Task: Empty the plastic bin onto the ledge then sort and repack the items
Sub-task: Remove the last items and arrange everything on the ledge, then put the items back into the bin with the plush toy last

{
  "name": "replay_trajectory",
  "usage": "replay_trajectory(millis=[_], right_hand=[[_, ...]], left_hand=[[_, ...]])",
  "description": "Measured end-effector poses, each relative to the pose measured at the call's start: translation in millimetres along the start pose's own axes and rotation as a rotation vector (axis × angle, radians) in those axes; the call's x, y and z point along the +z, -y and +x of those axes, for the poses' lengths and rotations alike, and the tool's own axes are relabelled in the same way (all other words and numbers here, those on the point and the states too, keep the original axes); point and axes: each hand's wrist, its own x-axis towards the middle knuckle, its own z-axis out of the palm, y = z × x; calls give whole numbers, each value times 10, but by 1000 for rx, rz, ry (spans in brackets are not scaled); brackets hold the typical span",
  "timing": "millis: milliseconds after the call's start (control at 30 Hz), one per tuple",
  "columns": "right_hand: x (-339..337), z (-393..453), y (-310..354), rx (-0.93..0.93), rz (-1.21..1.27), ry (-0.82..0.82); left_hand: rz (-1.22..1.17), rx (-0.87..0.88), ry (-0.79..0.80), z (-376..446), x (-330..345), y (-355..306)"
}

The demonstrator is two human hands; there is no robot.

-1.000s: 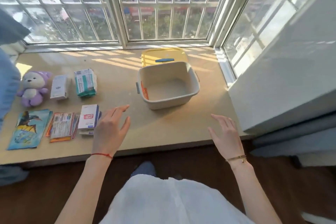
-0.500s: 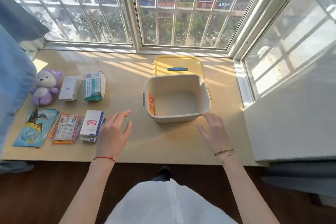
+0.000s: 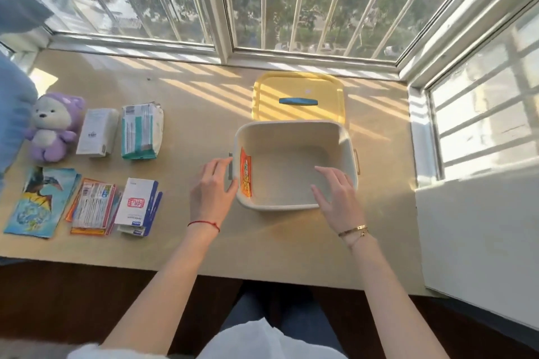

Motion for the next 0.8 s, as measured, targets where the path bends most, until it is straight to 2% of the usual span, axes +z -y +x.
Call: replay_trajectory(millis=[233, 400, 500, 800], right_hand=[[189, 444, -438, -19, 31, 34], [338, 705, -701, -23, 28, 60], [409, 812, -809, -33, 27, 81], [482, 914, -916, -49, 36, 115]], left_hand=[[64, -93, 14, 411, 859, -60], [93, -83, -20, 506, 1258, -83], [200, -114, -6, 541, 1402, -146], [261, -397, 258, 615, 1569, -321]])
